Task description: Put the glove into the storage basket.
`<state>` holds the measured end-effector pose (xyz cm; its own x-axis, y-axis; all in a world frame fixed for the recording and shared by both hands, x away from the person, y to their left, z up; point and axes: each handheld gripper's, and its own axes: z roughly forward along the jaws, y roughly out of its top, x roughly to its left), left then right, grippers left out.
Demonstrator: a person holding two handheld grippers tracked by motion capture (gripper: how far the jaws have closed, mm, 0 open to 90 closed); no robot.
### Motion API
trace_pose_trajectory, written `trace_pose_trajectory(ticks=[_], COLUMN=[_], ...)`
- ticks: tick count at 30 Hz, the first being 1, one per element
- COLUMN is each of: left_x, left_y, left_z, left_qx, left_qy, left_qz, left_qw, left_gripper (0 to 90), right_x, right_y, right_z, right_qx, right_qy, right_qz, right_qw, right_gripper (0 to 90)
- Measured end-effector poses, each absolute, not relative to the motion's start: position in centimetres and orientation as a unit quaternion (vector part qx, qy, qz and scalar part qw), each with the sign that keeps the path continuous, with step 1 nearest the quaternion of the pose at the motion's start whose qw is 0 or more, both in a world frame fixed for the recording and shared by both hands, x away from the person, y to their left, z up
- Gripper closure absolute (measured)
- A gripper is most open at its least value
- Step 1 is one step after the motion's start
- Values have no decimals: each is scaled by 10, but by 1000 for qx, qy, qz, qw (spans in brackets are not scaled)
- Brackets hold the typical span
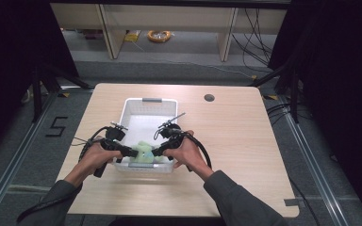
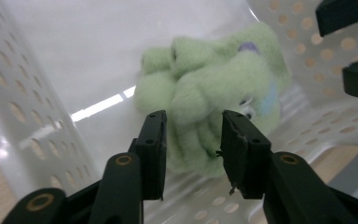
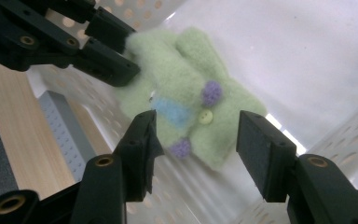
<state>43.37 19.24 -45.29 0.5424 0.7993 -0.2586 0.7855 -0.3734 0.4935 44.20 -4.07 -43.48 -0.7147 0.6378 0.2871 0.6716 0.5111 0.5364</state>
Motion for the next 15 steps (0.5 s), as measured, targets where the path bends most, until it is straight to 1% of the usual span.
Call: trace_pose_trajectory(ticks=[1, 2, 7, 10, 13, 14, 15], left_x=[434, 435, 434, 432, 428, 426, 426], left_y=[192, 194, 192, 191, 190, 188, 188], left_z=[-452, -450, -442, -439, -433, -431, -431], left_qx=[824, 831, 815, 817, 813, 812, 812], left_qy=[485, 476, 489, 484, 484, 482, 482], left_qz=[17, 18, 28, 33, 40, 42, 42], left_qw=[293, 286, 309, 312, 322, 326, 326], left_gripper=[585, 583, 558, 555, 529, 502, 483], right_x=[442, 442, 441, 441, 440, 439, 439], right_y=[-41, -41, -47, -50, -54, -56, -59], right_z=[-435, -434, -427, -425, -421, -419, -418], right_qx=[-377, -376, -376, -374, -371, -379, -379], right_qy=[-869, -868, -866, -864, -864, -861, -861], right_qz=[-320, -323, -329, -335, -340, -339, -338], right_qw=[26, 28, 31, 34, 31, 34, 27], right_gripper=[486, 482, 462, 461, 449, 441, 439])
